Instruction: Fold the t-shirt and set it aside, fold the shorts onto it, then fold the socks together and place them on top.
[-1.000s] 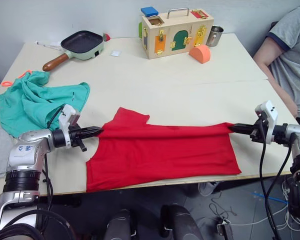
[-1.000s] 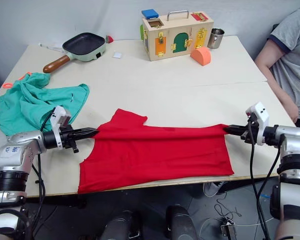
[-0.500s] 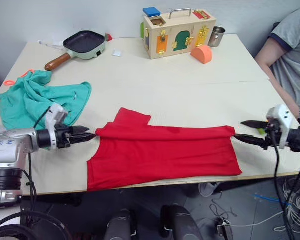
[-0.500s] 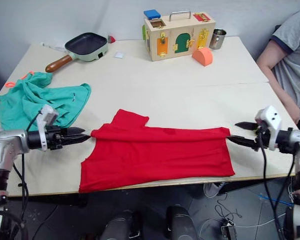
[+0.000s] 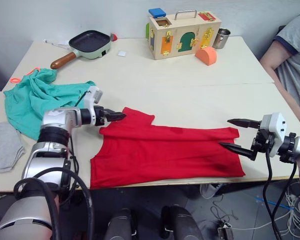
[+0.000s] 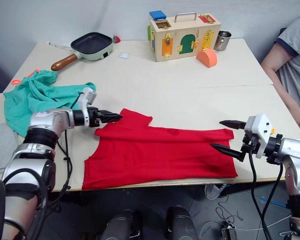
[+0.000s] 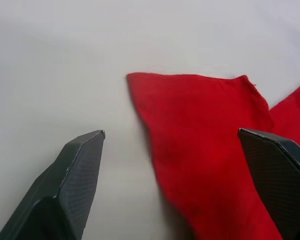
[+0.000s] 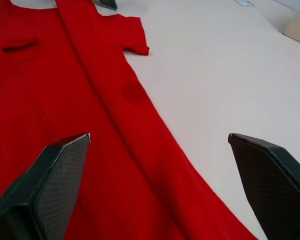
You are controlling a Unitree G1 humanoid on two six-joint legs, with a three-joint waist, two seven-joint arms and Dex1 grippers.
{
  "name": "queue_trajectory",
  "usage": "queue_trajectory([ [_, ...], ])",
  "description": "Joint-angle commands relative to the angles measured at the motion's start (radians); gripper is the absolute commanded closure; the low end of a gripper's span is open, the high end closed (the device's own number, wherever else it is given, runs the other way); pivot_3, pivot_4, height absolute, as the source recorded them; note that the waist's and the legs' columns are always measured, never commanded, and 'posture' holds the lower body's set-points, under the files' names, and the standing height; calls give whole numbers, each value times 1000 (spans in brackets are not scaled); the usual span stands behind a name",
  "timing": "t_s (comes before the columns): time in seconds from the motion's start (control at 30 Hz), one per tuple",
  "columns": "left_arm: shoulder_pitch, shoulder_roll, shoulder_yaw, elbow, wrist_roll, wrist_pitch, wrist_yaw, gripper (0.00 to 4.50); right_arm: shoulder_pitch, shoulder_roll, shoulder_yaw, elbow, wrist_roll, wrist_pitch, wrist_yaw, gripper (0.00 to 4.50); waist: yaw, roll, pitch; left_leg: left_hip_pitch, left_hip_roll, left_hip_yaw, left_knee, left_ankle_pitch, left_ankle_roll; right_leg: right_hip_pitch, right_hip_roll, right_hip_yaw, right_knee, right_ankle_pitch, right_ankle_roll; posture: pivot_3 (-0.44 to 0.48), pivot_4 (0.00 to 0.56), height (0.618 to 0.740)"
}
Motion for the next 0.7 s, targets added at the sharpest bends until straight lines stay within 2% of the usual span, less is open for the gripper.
queue_trajectory([
  [0.03,-31,-31,-28,79,66,-103,16,40,20,0,-29,-58,30,4,-29,0,2,0,0,0,0,0,0,0,0,0,0,0,0,0,0,0,150,740],
  [0.07,-37,-43,-27,96,73,-119,24,40,28,0,-32,-65,33,5,-33,0,2,0,0,0,0,0,0,0,0,0,0,0,0,0,0,0,150,740],
  [0.17,-32,-66,-54,122,127,-197,34,644,53,-1,-39,-83,39,5,-45,0,5,0,0,0,0,-1,2,0,0,1,-1,0,1,0,0,0,150,740],
  [0.37,-8,-94,-61,140,162,-249,2,2501,77,0,-47,-95,49,-4,-68,0,7,0,0,0,-1,-2,4,-1,2,2,-2,-1,1,0,0,0,150,740],
  [0.4,-2,-98,-58,137,164,-265,2,2940,81,1,-47,-95,50,-7,-71,0,7,0,0,0,-1,-3,4,-1,2,2,-2,-2,1,0,0,0,150,740],
  [0.57,20,-106,-10,97,117,-316,-40,4374,92,4,-45,-87,53,-22,-78,0,4,0,0,0,-1,-3,4,-1,2,3,-2,-2,1,0,0,0,150,740],
  [0.7,39,-85,57,55,60,-372,-102,4444,92,7,-39,-74,53,-35,-80,0,3,0,0,0,0,-3,4,-1,2,2,-2,-2,0,0,0,0,150,740],
])
